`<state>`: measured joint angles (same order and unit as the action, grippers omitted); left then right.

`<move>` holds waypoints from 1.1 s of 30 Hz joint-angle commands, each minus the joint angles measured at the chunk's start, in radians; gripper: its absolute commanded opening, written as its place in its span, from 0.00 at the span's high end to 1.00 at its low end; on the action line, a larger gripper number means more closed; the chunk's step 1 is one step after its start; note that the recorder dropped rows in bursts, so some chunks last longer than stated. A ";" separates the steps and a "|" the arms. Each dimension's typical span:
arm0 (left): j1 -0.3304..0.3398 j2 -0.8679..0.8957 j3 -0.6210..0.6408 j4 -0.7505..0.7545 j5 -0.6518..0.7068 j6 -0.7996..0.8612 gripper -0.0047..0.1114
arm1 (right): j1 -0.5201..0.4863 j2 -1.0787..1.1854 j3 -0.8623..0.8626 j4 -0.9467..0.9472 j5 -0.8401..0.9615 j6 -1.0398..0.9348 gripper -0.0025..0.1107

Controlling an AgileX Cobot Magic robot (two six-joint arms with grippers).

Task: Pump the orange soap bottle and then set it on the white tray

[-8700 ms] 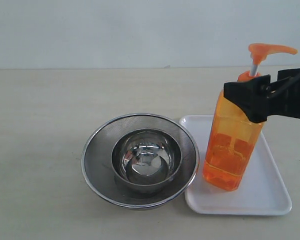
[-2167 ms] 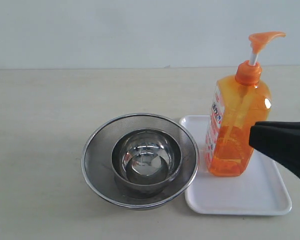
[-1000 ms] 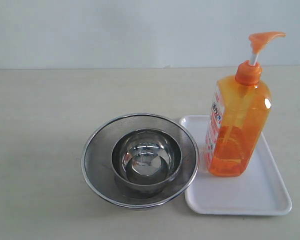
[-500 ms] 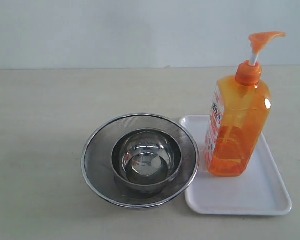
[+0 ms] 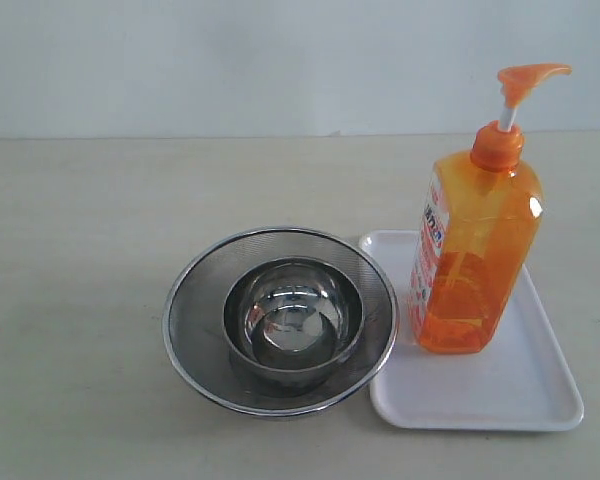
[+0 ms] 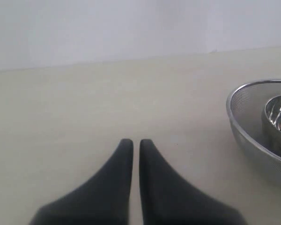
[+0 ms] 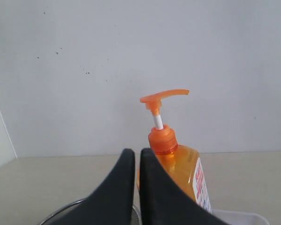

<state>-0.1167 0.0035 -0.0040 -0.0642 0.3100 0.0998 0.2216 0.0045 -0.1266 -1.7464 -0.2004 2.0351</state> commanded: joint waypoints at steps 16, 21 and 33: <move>0.005 -0.004 0.004 0.002 -0.003 -0.003 0.92 | -0.002 -0.005 0.125 1.490 0.057 -1.398 0.97; 0.005 -0.004 0.004 0.002 -0.003 -0.003 0.92 | -0.002 -0.005 0.127 1.641 0.070 -1.620 0.97; 0.005 -0.004 0.004 0.002 -0.003 -0.003 0.92 | -0.002 -0.005 0.127 1.822 0.353 -1.951 0.97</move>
<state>-0.1167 0.0035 -0.0040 -0.0642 0.3100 0.0998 0.2216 0.0045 -0.0045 0.0659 0.0841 0.1129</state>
